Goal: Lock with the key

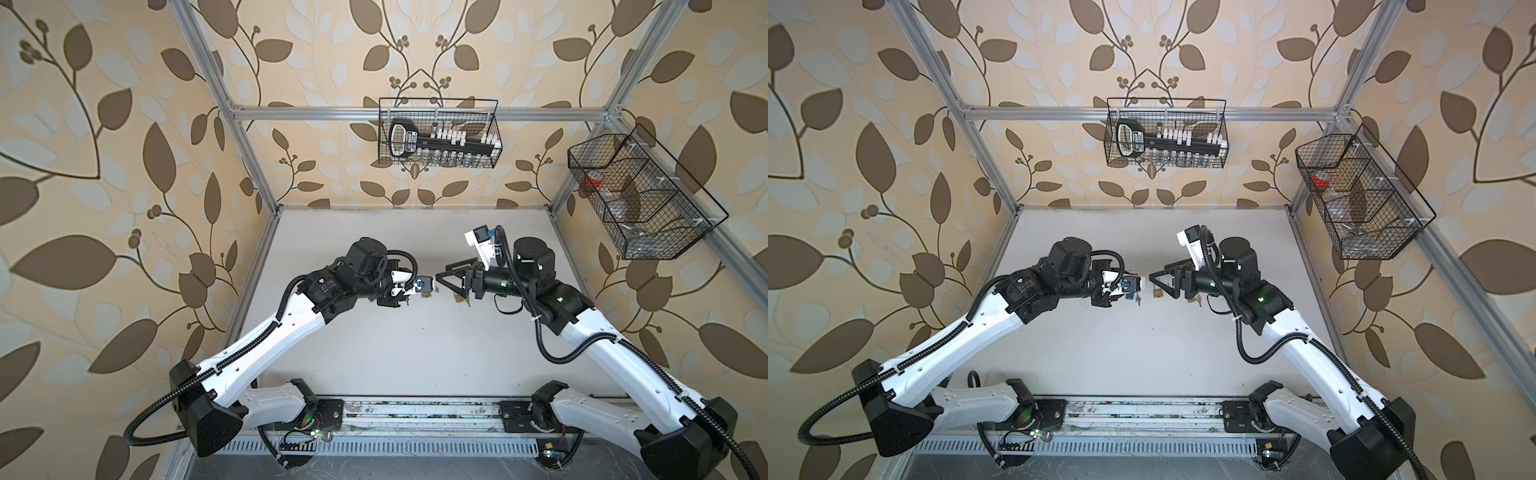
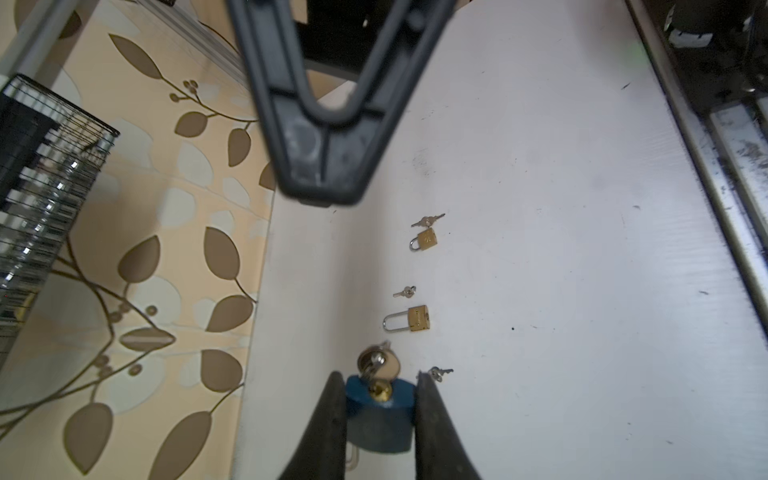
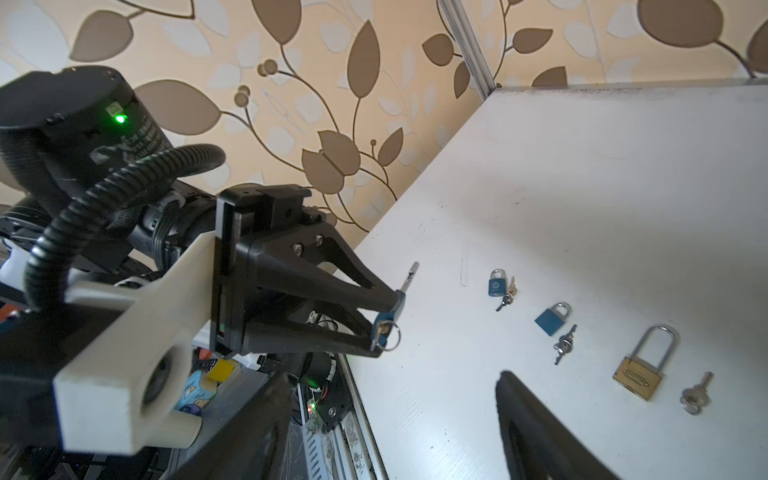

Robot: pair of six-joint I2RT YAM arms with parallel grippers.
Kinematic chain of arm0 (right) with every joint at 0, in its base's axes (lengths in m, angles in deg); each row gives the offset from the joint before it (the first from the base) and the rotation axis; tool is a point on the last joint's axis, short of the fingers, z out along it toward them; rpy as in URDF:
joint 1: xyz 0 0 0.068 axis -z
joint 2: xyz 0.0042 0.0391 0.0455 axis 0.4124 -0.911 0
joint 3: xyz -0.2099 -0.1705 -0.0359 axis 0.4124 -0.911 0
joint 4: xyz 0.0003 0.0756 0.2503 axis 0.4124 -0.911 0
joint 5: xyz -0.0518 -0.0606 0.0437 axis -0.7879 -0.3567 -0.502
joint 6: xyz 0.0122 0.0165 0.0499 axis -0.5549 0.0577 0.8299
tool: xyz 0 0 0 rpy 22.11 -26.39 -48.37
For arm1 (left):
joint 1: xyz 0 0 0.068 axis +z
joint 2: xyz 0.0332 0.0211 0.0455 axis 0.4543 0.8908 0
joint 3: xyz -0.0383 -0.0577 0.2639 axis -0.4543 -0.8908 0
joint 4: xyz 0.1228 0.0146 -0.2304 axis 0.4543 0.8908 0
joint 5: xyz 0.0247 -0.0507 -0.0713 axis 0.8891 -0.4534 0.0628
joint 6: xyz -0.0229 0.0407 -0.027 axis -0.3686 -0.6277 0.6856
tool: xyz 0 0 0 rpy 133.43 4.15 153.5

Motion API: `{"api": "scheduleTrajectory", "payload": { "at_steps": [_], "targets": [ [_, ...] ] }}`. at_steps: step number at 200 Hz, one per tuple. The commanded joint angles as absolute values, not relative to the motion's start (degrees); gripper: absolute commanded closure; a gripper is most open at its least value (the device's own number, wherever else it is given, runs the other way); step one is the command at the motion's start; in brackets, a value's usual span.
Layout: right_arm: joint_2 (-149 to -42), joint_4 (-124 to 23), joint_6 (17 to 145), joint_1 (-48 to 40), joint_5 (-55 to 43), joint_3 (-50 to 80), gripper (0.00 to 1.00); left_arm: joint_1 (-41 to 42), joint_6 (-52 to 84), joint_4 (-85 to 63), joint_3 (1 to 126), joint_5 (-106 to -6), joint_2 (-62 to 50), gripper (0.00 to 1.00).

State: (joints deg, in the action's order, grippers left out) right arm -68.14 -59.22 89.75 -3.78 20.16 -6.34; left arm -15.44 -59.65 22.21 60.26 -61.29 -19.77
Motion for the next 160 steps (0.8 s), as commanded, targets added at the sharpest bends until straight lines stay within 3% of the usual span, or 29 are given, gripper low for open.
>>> {"api": "scheduleTrajectory", "payload": {
  "at_steps": [1, 55, 160],
  "targets": [
    [-66.02, -52.09, 93.79, -5.30, 17.42, -9.14, 0.25, -17.49, -70.63, 20.53, 62.58, -55.05, -19.97, 1.00],
    [-66.33, -48.15, 95.22, -9.82, 13.40, -10.68, 0.29, -19.38, -73.84, 16.16, 62.12, -53.05, -21.59, 1.00],
    [-69.65, -50.91, 94.07, -12.09, 6.07, -9.60, 0.46, -19.91, -72.67, 16.71, 63.91, -52.67, -21.04, 1.00]
  ]
}}
